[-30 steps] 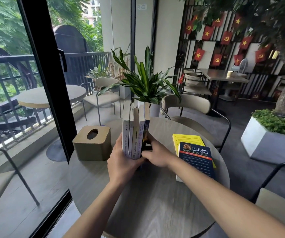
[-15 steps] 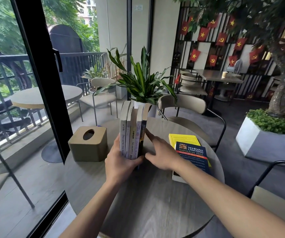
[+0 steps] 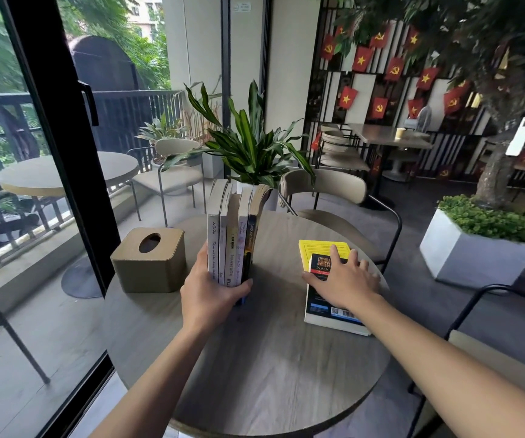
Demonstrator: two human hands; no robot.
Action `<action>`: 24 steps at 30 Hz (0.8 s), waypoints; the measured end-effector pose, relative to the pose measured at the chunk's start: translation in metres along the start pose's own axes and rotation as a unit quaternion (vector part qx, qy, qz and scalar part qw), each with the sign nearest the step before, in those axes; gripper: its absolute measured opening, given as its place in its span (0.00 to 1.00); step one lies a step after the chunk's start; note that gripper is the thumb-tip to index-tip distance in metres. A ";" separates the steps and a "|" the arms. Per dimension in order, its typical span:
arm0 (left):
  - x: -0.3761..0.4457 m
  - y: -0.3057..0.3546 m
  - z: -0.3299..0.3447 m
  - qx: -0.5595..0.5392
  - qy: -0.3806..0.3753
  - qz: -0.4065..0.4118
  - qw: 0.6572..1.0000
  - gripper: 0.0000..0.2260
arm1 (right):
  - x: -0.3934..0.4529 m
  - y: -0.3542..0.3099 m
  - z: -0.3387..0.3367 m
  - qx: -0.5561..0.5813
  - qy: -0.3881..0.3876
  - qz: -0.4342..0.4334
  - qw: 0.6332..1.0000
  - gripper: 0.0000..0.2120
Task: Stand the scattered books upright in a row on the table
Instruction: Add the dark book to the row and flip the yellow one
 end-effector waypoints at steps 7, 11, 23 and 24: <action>-0.001 0.000 0.000 0.002 -0.006 0.000 1.000 0.42 | -0.008 0.022 0.004 0.066 -0.027 0.099 0.993 0.63; -0.002 0.002 0.000 0.007 -0.006 0.003 1.000 0.42 | 0.000 0.029 0.005 0.109 -0.038 0.135 0.984 0.74; -0.007 0.007 -0.003 0.012 -0.005 -0.001 1.000 0.42 | -0.002 0.038 0.002 0.286 0.076 0.162 0.941 0.44; -0.007 0.007 -0.003 0.012 -0.006 0.000 1.000 0.42 | 0.000 0.035 -0.002 0.276 0.089 0.155 0.944 0.39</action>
Point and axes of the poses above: each hand's wrist, its own x-axis towards the middle knuckle, its own z-axis out of the palm, y = z × x, the point moved 7 cm from there along x, towards the middle knuckle, and after that the axes turned 14 degrees about -z, right-handed, at the moved point
